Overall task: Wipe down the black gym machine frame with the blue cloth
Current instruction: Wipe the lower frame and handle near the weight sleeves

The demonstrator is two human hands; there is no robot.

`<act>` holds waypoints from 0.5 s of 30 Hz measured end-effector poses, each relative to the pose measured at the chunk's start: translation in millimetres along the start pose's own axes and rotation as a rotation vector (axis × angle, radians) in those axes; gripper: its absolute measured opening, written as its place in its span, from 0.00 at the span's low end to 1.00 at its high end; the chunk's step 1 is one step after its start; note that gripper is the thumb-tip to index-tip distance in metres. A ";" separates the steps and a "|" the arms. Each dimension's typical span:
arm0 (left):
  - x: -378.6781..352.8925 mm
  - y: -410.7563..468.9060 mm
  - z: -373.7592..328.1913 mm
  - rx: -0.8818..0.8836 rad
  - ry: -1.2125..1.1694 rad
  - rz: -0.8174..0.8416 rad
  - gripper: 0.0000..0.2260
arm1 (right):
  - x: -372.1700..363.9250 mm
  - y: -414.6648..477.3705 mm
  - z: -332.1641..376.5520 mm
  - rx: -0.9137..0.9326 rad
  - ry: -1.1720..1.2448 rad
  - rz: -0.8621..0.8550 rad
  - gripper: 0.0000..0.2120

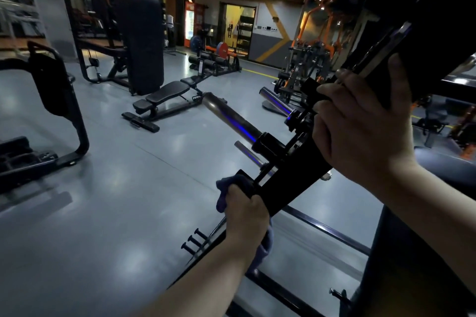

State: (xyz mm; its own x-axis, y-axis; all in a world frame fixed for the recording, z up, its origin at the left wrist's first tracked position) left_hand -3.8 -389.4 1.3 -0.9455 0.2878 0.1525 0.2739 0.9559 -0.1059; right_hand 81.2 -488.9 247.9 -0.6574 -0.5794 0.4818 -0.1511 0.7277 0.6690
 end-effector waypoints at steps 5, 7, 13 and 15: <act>-2.7 -20.8 -77.2 -0.455 0.082 0.100 0.09 | 7.0 -1.4 4.4 0.036 0.001 -0.057 0.15; -3.2 -13.4 -72.9 -0.498 0.092 0.158 0.13 | 10.7 -3.7 4.3 0.054 -0.020 -0.094 0.14; 0.4 52.1 -5.4 -0.120 0.049 0.205 0.11 | -15.2 -4.8 -6.8 -0.043 0.135 0.014 0.18; -5.8 52.3 -29.3 -0.224 0.136 0.231 0.07 | -19.7 -2.5 -7.6 -0.106 0.129 0.084 0.19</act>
State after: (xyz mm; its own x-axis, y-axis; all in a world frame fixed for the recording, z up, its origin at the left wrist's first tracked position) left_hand 21.2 -339.4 23.7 -0.8262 0.4885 0.2808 0.5238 0.8495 0.0634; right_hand 100.1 -482.1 241.0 -0.5633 -0.5651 0.6028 -0.0162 0.7370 0.6757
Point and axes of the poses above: each hand's wrist, its own y-axis towards the middle knuckle, its own x-axis out of the back of the hand, z = x × y, the point moved 10 cm from there along y, towards the middle knuckle, and after that the axes turned 1 degree about y, right-handed, at the moved point
